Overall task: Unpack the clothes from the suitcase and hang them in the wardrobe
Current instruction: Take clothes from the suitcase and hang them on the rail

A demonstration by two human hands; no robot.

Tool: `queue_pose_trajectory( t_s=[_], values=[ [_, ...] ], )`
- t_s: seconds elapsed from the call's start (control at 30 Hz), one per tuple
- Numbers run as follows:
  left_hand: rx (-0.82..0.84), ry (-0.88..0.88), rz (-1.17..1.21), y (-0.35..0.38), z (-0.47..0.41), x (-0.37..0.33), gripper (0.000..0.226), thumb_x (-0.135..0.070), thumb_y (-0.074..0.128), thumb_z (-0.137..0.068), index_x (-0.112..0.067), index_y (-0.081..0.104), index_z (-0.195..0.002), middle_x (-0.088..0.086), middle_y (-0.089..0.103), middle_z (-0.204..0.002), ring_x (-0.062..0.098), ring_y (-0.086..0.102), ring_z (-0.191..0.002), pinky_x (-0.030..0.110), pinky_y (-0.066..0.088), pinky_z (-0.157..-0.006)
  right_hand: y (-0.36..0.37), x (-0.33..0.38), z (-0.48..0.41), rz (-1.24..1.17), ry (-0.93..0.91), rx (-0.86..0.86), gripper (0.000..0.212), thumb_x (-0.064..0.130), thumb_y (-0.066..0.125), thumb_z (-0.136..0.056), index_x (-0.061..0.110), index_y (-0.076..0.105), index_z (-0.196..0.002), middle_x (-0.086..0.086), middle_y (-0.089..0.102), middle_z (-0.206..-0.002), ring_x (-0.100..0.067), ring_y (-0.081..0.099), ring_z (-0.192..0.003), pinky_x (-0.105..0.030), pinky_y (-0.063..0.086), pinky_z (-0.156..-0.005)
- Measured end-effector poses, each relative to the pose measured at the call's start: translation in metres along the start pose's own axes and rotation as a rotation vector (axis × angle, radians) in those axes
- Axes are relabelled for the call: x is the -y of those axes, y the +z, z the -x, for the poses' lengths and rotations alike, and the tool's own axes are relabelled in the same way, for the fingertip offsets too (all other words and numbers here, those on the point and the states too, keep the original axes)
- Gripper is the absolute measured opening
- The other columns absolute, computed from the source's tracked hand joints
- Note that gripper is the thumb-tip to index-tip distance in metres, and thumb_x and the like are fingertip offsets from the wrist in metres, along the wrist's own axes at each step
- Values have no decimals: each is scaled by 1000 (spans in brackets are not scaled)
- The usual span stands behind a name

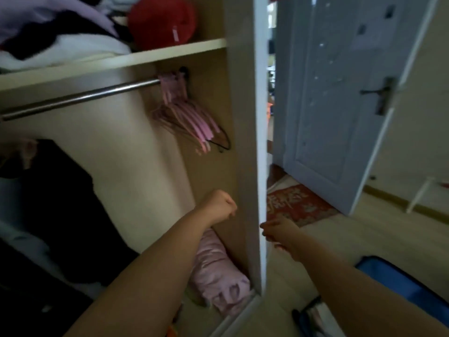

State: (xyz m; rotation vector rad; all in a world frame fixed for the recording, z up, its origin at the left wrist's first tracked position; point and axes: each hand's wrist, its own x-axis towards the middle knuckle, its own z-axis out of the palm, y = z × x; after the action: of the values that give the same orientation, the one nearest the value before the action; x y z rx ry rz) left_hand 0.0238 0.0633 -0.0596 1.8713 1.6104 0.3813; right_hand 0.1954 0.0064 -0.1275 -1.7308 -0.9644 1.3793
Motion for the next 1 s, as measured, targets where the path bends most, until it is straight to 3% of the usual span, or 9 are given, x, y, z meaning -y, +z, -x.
queue_pose_trajectory(
  t_s=[0.1, 0.2, 0.27, 0.4, 0.47, 0.57, 0.7, 0.83, 1.0],
  values=[
    [121, 27, -32, 56, -9, -29, 21, -7, 63, -84, -15, 69, -66, 1, 64, -63, 20, 64, -63, 31, 56, -72, -60, -40, 6, 5, 102, -95, 20, 3, 52, -89, 14, 67, -97, -7, 57, -71, -14, 50, -61, -20, 34, -52],
    [197, 63, -75, 108, -14, -65, 20, -9, 63, -83, -15, 71, -65, 4, 64, -66, 18, 64, -65, 20, 52, -63, -120, -75, 12, -20, 210, -217, 19, 3, 53, -90, 13, 68, -96, -7, 55, -67, -17, 47, -61, -23, 36, -53],
    [233, 87, -130, 136, -15, -82, 22, -19, 62, -84, -21, 68, -63, 0, 65, -73, 20, 67, -80, 24, 53, -74, -151, -95, 17, -51, 260, -270, 18, 0, 54, -89, 7, 68, -99, -7, 55, -66, -17, 47, -57, -23, 38, -51],
    [369, 106, -201, 195, -21, -110, 17, -23, 58, -91, -15, 72, -96, 3, 68, -99, 22, 63, -96, 34, 53, -88, -206, -139, 30, -140, 320, -411, 26, 0, 57, -87, -4, 63, -112, -2, 53, -68, -12, 48, -57, -23, 44, -49],
    [418, 118, -209, 219, -26, -114, 19, -22, 56, -92, -12, 70, -100, 6, 67, -105, 23, 61, -100, 37, 52, -91, -223, -157, 31, -160, 376, -467, 28, 2, 56, -87, -8, 61, -114, -3, 51, -67, -13, 47, -57, -27, 44, -55],
    [472, 127, -240, 247, -40, -117, 20, -21, 55, -92, -12, 69, -103, 5, 67, -108, 20, 60, -101, 32, 51, -90, -241, -181, 25, -217, 444, -511, 29, 1, 56, -87, -6, 61, -115, -5, 53, -73, -14, 48, -59, -27, 43, -56],
    [503, 156, -254, 276, -61, -113, 21, -23, 51, -95, -17, 67, -106, 1, 66, -109, 17, 59, -99, 22, 45, -77, -251, -205, 17, -256, 511, -558, 28, 1, 55, -88, -3, 62, -115, -10, 60, -86, -12, 49, -59, -23, 43, -50],
    [586, 155, -313, 314, -88, -104, 20, -22, 49, -94, -17, 67, -99, 1, 67, -105, 17, 61, -96, 27, 49, -79, -260, -237, 2, -309, 573, -617, 26, -2, 55, -87, 0, 65, -112, -22, 64, -115, -15, 53, -67, -24, 42, -56],
    [661, 145, -336, 362, -109, -94, 15, -25, 52, -92, -26, 62, -82, 0, 67, -96, 17, 61, -88, 27, 48, -73, -275, -275, -15, -340, 678, -641, 20, -2, 56, -87, 17, 59, -83, -22, 63, -117, -17, 55, -72, -22, 51, -61]
  ],
)
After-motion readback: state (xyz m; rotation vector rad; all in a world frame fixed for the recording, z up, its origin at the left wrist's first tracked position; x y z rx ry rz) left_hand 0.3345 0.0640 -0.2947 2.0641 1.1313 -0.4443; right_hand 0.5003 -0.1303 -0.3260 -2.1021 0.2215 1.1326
